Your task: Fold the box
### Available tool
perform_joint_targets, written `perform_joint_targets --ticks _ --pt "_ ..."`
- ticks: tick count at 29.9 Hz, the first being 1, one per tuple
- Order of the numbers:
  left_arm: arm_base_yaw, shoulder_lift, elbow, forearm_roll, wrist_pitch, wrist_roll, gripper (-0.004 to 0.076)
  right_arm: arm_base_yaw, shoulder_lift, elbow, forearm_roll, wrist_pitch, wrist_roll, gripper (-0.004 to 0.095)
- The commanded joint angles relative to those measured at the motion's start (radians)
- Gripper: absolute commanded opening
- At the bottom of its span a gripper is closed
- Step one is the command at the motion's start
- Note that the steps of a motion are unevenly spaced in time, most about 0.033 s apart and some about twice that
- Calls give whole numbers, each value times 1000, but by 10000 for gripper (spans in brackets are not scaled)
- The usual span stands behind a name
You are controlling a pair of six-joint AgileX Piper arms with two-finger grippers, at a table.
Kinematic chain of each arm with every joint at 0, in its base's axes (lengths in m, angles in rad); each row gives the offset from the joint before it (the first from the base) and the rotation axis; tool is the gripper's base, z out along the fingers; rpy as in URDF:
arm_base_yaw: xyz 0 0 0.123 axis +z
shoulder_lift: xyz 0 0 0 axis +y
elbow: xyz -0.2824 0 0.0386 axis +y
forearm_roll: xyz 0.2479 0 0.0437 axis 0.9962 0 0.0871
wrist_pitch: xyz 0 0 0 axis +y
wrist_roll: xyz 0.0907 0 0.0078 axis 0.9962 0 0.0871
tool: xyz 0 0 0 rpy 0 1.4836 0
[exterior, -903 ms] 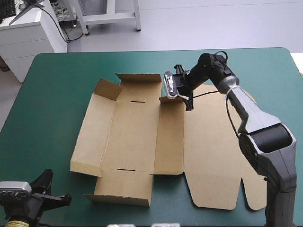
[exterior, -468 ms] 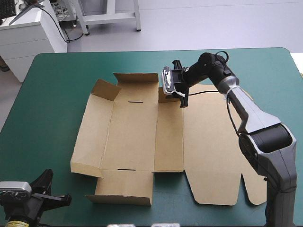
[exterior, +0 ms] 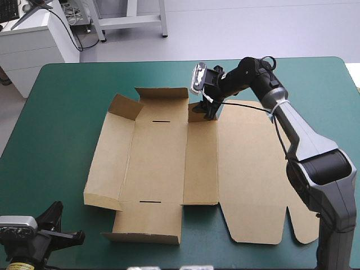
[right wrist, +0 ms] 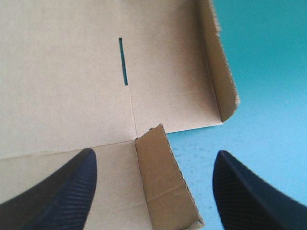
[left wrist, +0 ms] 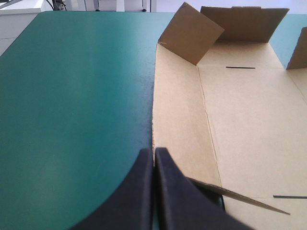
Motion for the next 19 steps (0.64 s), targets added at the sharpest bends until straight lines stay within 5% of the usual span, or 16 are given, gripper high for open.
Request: perform_joint_targets --ticks 1,5,14,19 --pt "-4 18 -23 -16 -70 2 -8 -33 -97 -49 -9 -17 271 416" --pt "-4 18 -23 -16 -72 2 -8 -82 -111 -51 -11 2 416 -20" --pt "-4 18 -23 -15 -72 2 -1 -195 -122 -41 -56 114 704 4" --pt "-4 18 -23 -13 -72 2 164 -220 -196 92 -188 69 811 4"
